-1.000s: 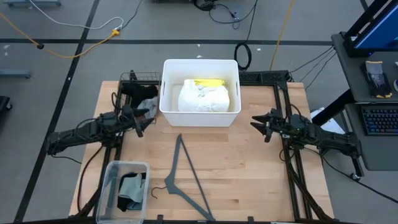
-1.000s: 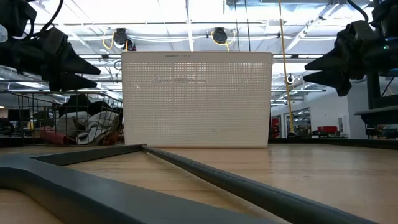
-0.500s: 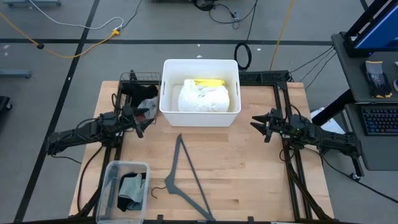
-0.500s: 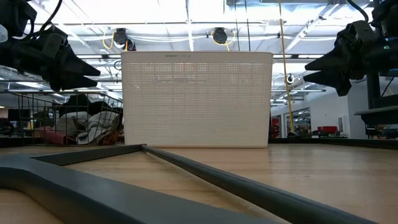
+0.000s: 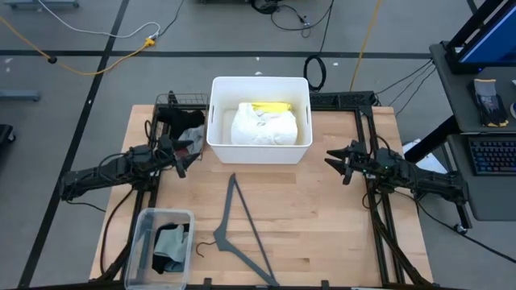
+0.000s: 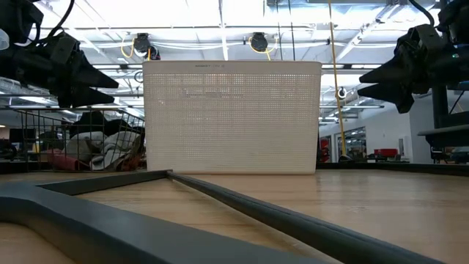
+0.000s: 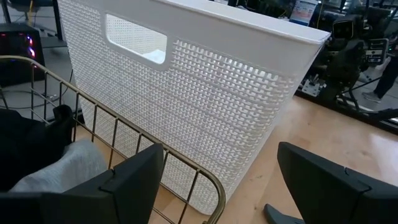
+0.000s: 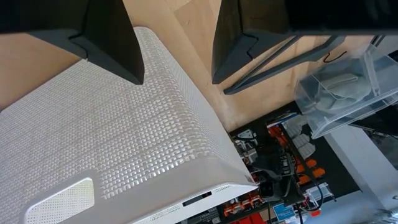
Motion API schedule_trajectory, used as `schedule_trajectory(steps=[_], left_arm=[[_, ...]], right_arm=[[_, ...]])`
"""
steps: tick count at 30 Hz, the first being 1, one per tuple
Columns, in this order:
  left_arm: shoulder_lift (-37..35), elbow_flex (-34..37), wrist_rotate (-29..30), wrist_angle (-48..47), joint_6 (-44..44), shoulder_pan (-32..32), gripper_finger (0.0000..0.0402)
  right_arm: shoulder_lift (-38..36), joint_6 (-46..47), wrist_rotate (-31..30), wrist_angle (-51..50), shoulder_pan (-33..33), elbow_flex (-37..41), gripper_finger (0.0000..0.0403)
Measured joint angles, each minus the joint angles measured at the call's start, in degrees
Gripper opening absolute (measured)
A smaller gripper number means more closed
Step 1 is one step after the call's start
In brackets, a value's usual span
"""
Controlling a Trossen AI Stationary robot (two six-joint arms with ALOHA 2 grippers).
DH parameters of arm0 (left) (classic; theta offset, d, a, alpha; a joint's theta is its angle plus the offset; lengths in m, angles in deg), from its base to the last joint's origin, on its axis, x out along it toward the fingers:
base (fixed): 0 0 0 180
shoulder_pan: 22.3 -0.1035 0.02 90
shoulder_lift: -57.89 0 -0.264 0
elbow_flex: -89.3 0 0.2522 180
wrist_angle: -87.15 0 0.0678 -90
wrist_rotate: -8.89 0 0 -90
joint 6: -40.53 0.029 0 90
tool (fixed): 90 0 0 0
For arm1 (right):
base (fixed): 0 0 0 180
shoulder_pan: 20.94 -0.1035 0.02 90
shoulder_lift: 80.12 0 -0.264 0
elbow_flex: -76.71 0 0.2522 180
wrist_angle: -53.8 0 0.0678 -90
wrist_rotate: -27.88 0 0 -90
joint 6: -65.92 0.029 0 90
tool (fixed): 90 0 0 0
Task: Pick & Place Cloths
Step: Return to Home Position
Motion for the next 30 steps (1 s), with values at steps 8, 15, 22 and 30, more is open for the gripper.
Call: schedule_trajectory(steps=[8,15,22,30], left_arm=[[0.0,0.0,0.0,0.0,0.0,0.0,0.0321],[0.0,0.0,0.0,0.0,0.1,0.0,0.0314],[0.0,0.0,0.0,0.0,0.1,0.0,0.0313],[0.0,0.0,0.0,0.0,0.1,0.0,0.0312]], right_arm=[[0.0,0.0,0.0,0.0,0.0,0.0,0.0181],[0.0,0.0,0.0,0.0,0.0,0.0,0.0181],[0.0,0.0,0.0,0.0,0.0,0.0,0.0181],[0.0,0.0,0.0,0.0,0.0,0.0,0.0181]])
